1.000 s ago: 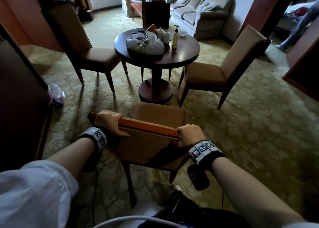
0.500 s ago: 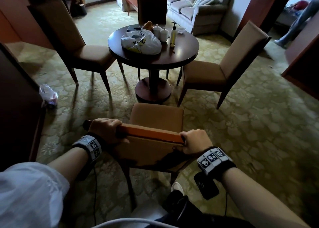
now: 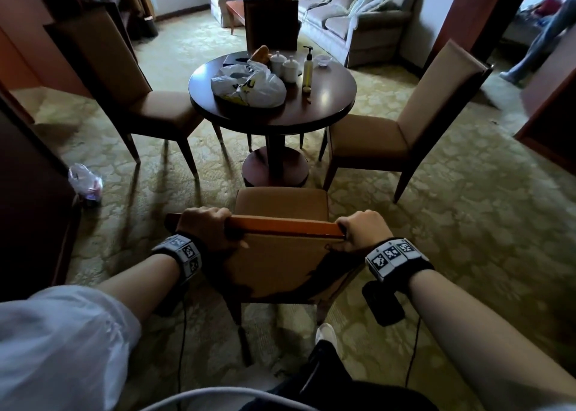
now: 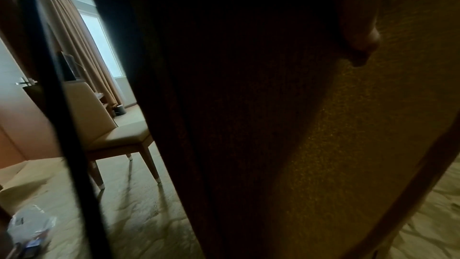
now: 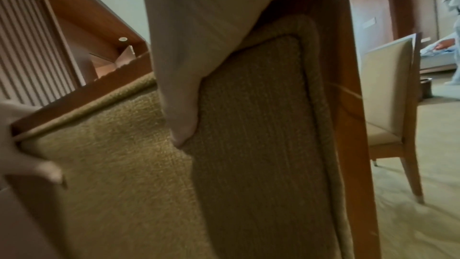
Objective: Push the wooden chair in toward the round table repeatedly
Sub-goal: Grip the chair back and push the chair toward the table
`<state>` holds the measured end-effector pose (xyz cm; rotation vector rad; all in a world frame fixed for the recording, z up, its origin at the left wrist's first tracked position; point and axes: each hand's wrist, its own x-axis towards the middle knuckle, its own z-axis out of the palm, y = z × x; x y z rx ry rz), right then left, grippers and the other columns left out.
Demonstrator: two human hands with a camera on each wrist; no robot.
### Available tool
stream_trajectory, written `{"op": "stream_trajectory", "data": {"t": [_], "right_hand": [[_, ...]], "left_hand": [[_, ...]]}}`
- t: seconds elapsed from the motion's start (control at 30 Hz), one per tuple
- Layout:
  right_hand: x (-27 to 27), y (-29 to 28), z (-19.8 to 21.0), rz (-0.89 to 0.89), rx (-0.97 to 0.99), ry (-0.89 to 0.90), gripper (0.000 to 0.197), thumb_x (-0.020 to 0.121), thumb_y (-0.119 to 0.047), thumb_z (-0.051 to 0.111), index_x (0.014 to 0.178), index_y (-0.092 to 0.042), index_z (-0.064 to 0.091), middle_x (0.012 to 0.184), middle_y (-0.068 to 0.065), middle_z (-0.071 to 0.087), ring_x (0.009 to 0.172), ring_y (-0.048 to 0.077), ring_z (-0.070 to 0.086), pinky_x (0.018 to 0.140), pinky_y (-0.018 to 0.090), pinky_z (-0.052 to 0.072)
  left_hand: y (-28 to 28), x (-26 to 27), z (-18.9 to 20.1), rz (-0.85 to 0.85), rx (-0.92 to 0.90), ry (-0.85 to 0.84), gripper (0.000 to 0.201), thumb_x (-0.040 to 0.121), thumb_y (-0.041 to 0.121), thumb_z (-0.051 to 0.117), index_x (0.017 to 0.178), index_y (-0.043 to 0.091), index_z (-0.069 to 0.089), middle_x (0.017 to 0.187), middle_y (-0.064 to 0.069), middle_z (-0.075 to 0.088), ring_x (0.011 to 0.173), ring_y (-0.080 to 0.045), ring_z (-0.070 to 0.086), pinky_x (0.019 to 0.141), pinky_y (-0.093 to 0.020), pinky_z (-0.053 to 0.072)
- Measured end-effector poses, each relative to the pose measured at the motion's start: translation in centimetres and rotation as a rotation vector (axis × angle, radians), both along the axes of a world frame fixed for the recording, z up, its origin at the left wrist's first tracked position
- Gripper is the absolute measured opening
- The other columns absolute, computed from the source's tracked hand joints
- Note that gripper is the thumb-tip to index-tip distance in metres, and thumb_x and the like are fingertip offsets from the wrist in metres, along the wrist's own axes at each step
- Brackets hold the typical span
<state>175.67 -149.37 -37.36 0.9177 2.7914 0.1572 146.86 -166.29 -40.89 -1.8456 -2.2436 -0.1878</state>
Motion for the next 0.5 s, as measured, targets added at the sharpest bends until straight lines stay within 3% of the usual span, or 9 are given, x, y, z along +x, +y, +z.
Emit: {"op": "stream_trajectory", "data": {"t": [0.1,0.27,0.33,0.5], "right_hand": [[0.7,2.0,0.4,-0.026,-0.016,-0.008,0.05,0.078,-0.066,0.061,0.107,-0.026,0.065,0.099,0.001,0.07,0.093,0.024,0.066,0.074,0.028,0.046],[1.9,4.9,1.1,-0.045,-0.013,-0.072,0.044,0.083,-0.055,0.064,0.111,-0.022,0.065,0.103,0.004,0.069,0.097,0.025,0.065,0.076,0.029,0.046],[2.5,5.4,0.9,-0.034,-0.012,-0.088,0.043,0.083,-0.053,0.063,0.115,-0.023,0.064,0.105,0.003,0.069,0.097,0.024,0.065,0.08,0.031,0.048],[3.8,5.1,-0.4,0.027,-0.007,-0.076,0.046,0.082,-0.061,0.058,0.111,-0.025,0.063,0.101,0.002,0.069,0.094,0.023,0.065,0.076,0.029,0.046]], "left_hand": [[1.4,1.6,0.2,0.03,-0.013,0.005,0.094,0.062,0.097,0.014,0.065,0.018,0.065,0.054,0.002,0.063,0.045,-0.021,0.062,0.047,-0.025,0.048],[3.8,4.6,-0.3,0.077,-0.054,0.041,0.08,0.057,0.094,0.043,0.079,0.02,0.063,0.071,0.002,0.068,0.062,-0.021,0.066,0.059,-0.029,0.049],[4.2,5.5,-0.6,0.096,-0.069,0.027,0.077,0.057,0.092,0.048,0.079,0.02,0.064,0.07,0.003,0.068,0.061,-0.021,0.066,0.059,-0.028,0.049],[3.4,6.6,-1.1,0.169,-0.099,-0.065,0.088,0.061,0.096,0.019,0.065,0.021,0.065,0.055,0.005,0.064,0.044,-0.019,0.061,0.046,-0.023,0.048]]}}
